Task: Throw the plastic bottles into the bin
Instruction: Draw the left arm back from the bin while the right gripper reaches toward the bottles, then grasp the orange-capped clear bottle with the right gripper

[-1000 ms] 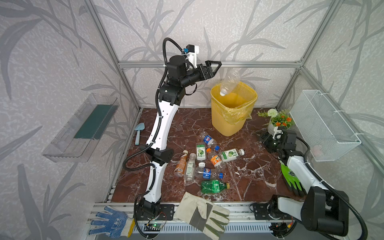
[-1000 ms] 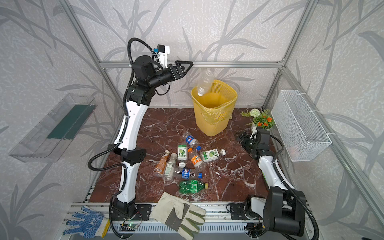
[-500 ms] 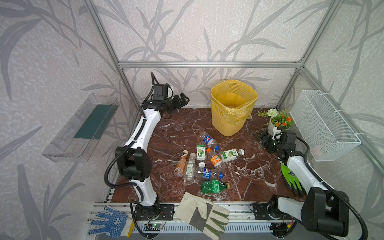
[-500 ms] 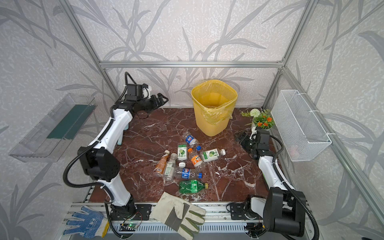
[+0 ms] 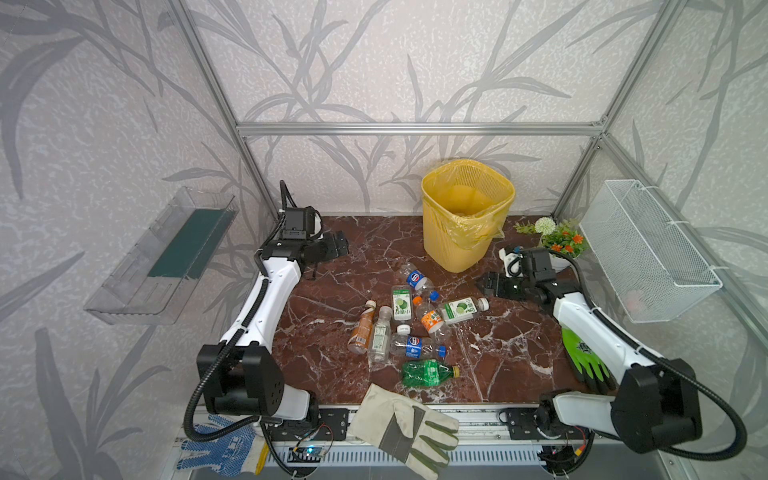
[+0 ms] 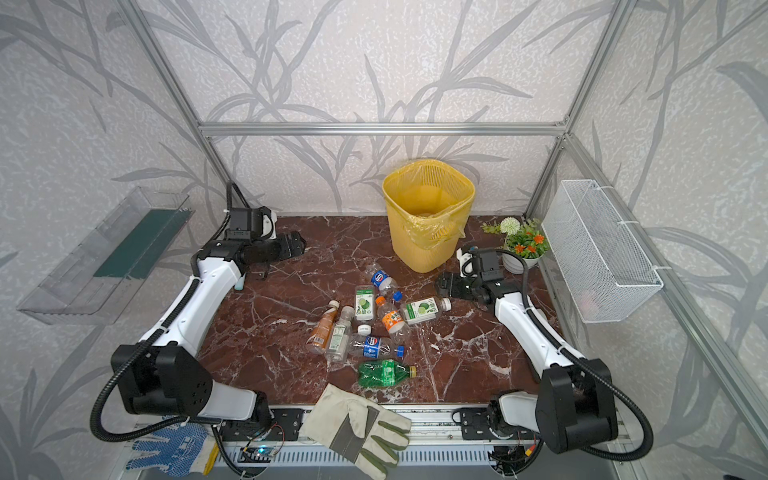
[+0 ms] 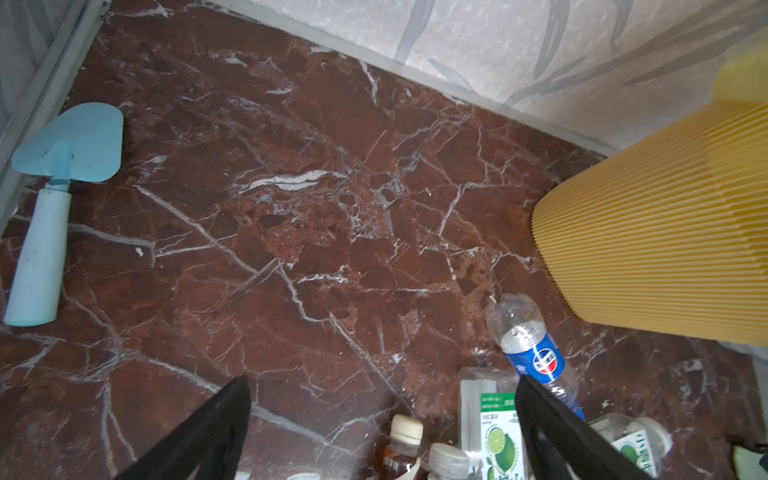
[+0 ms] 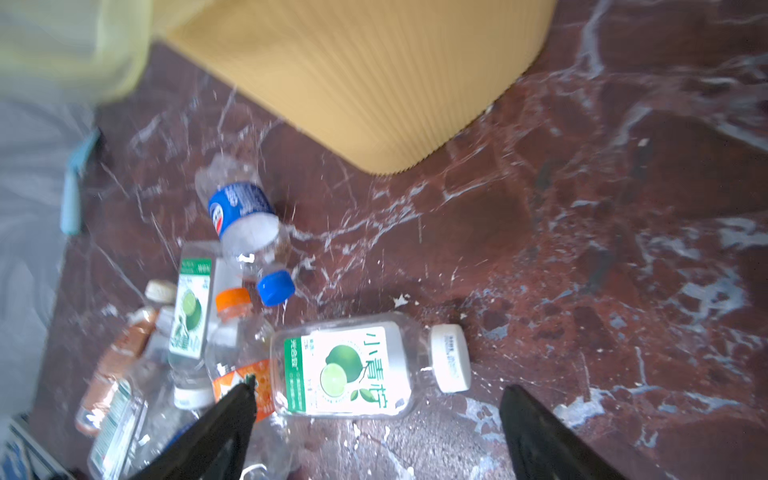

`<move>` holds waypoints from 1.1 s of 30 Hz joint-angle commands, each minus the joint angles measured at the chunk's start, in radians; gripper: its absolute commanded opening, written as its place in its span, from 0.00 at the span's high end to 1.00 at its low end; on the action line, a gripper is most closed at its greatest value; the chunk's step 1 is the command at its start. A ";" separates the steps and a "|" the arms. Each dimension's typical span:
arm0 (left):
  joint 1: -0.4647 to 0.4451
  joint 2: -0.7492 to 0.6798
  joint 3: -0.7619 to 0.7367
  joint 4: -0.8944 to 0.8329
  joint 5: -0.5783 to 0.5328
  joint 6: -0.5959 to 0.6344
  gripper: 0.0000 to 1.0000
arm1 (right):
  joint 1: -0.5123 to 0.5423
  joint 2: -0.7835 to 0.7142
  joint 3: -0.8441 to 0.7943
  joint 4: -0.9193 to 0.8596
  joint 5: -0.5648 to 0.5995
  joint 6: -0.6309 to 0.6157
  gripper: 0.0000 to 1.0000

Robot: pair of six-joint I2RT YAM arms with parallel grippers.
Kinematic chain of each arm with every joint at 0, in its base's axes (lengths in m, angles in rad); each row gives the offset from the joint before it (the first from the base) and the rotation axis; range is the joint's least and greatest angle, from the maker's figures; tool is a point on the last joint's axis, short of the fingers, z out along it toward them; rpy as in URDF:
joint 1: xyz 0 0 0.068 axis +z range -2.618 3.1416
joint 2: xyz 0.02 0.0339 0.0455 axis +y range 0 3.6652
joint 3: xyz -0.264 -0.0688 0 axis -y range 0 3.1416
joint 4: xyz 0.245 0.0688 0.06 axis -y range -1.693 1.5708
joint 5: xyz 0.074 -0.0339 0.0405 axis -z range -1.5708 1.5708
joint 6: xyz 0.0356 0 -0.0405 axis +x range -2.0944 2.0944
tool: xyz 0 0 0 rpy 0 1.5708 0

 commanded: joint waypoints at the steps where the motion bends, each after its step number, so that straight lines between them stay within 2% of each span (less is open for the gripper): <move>1: 0.005 -0.037 -0.068 -0.004 -0.027 0.062 0.01 | 0.129 0.055 0.079 -0.167 0.077 -0.174 0.07; 6: 0.007 -0.013 -0.113 0.018 -0.007 0.064 0.02 | 0.280 0.076 0.130 -0.224 0.135 -0.255 0.07; 11: 0.007 0.006 -0.124 0.038 0.047 0.041 0.03 | 0.382 0.083 0.120 -0.171 0.119 -0.243 0.10; 17: 0.008 0.006 -0.126 0.042 0.065 0.030 0.03 | 0.494 0.175 0.155 -0.138 0.178 -0.200 0.17; 25: 0.009 0.001 -0.128 0.046 0.072 0.027 0.03 | 0.545 0.316 0.232 -0.143 0.236 -0.124 0.20; 33: 0.012 -0.005 -0.129 0.046 0.070 0.028 0.03 | 0.557 0.403 0.268 -0.130 0.278 -0.111 0.27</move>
